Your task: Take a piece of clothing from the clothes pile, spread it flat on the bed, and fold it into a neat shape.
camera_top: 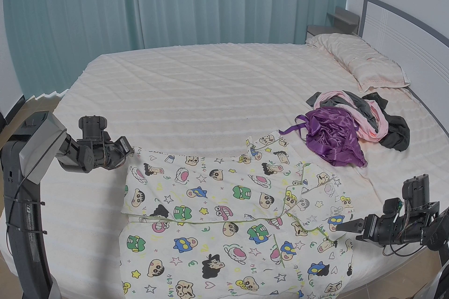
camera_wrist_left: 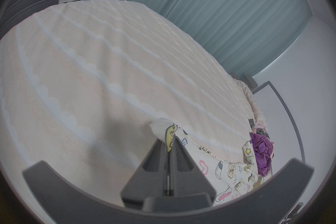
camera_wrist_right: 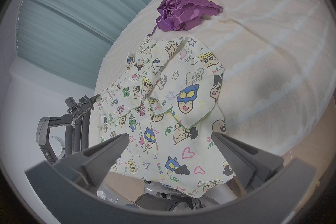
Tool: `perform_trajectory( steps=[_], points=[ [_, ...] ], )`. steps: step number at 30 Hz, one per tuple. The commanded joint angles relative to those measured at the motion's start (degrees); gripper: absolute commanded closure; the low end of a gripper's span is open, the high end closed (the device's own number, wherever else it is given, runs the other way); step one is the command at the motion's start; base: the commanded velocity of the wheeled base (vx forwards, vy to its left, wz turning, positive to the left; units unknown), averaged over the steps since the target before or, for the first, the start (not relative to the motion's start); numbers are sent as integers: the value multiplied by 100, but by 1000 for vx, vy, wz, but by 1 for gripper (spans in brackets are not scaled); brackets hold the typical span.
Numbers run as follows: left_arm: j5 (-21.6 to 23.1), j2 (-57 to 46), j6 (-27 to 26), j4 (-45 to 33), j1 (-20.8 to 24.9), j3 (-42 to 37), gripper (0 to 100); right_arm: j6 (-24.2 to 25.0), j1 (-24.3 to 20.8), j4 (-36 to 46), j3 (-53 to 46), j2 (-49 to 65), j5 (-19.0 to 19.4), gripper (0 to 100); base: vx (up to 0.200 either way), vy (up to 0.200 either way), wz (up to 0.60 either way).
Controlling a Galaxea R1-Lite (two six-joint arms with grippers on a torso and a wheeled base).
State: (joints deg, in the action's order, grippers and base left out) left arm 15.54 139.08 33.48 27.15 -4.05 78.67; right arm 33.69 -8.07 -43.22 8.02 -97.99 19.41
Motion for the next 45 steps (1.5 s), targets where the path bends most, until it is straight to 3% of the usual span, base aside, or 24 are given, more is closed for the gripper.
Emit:
perform_trajectory(
  steps=[1,13,14,23,27,34,37,42,44,45],
  points=[
    [1,22,1,1,-96,70,100,14,-2,-3,6,17,10,0,0,0,0],
    [1,40,19,-52,-149,149,100,14,-2,-3,15,25,2,0,0,0,0],
    [1,40,19,-78,-149,140,0,23,-2,-3,15,43,2,0,0,0,0],
    [54,-496,300,-333,-263,-299,0,49,42,-178,850,43,-51,0,0,0,0],
    [107,-1085,353,-280,-290,-932,0,58,-10,6,1668,-353,-42,0,0,0,0],
    [441,-2482,405,-78,-254,-2874,0,49,-116,208,3645,-1776,-157,0,0,0,0],
    [537,-3089,660,317,-193,-3788,0,41,-186,947,4893,-2365,-165,0,0,0,0],
    [458,-3397,1205,722,-96,-4404,0,49,-432,1957,6352,-3165,-174,0,0,0,0],
    [441,-3379,1240,985,-96,-4711,0,41,-731,2116,6959,-3772,-350,0,0,0,0],
    [423,-3361,1240,1170,-87,-4861,0,23,-845,2195,7337,-4070,-622,0,0,0,0]
  ],
)
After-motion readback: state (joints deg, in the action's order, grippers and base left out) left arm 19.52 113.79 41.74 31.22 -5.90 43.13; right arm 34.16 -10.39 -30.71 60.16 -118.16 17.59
